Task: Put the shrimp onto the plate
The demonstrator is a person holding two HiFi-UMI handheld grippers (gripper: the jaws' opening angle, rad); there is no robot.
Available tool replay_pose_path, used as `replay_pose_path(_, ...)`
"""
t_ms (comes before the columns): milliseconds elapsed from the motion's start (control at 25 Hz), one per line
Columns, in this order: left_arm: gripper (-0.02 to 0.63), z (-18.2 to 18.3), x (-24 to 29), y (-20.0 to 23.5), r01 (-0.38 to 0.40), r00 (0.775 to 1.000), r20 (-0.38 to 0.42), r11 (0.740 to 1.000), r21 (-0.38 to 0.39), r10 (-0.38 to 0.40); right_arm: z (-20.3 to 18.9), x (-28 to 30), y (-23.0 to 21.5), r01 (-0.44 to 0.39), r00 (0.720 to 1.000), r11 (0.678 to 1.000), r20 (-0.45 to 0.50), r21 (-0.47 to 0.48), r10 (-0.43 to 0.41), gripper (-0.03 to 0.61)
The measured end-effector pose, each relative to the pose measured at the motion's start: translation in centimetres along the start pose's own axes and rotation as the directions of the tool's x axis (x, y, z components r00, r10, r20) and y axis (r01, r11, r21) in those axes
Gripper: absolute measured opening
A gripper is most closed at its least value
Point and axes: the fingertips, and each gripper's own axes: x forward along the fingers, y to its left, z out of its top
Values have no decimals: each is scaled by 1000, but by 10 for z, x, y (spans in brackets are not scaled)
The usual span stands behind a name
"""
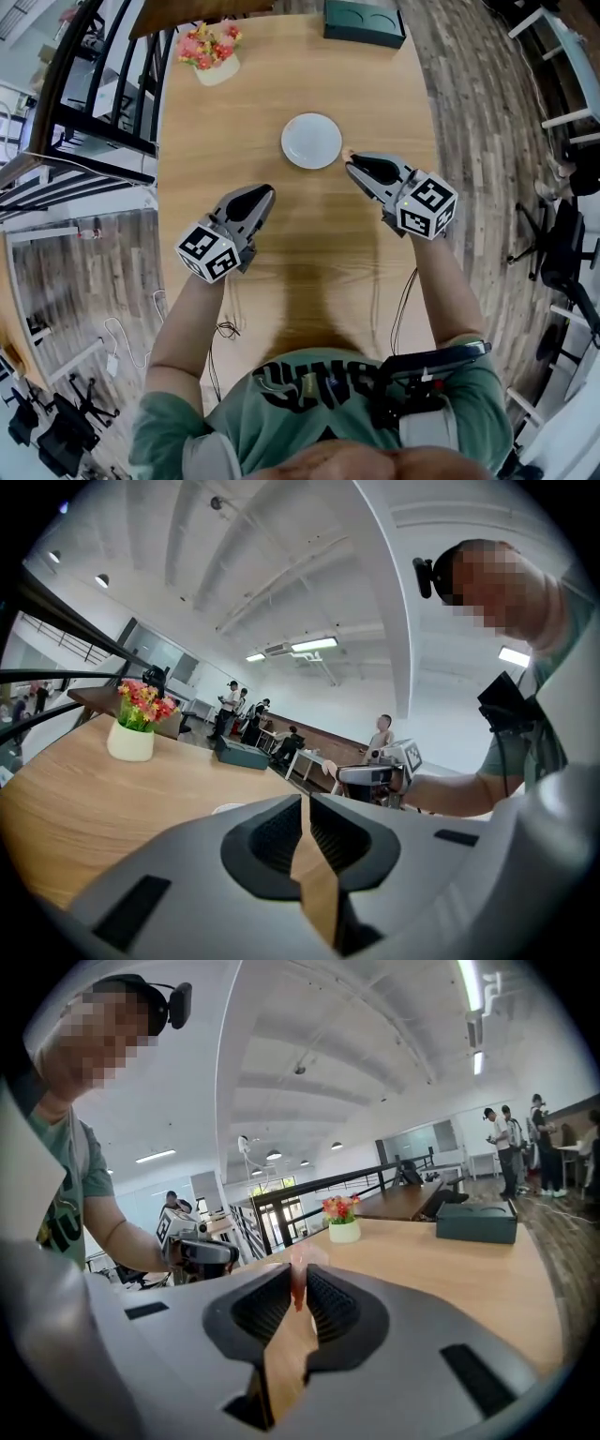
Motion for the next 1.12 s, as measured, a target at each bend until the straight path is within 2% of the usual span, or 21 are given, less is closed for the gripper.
replay_pose_path(120, 32, -17, 15, 17, -8, 1000, -28, 1000, 13, 8, -20, 22, -19, 13, 998, 1000, -63, -23, -15, 51)
replay_pose_path(280, 32, -32, 29, 37, -34, 999, -1, 999, -29, 34, -50, 51, -45, 28, 987, 997, -156, -73, -39, 51)
replay_pose_path(600, 32, -54, 39, 55, -32, 999, -17, 999, -1, 32, -88, 99, -76, 33, 960, 993, -273, -110, -63, 51)
replay_pose_path(1120, 32, -61, 52, 69, -11, 1000, -9, 999, 37, 11, -119, 148, -98, 8, 925, 985, -374, -170, -72, 51)
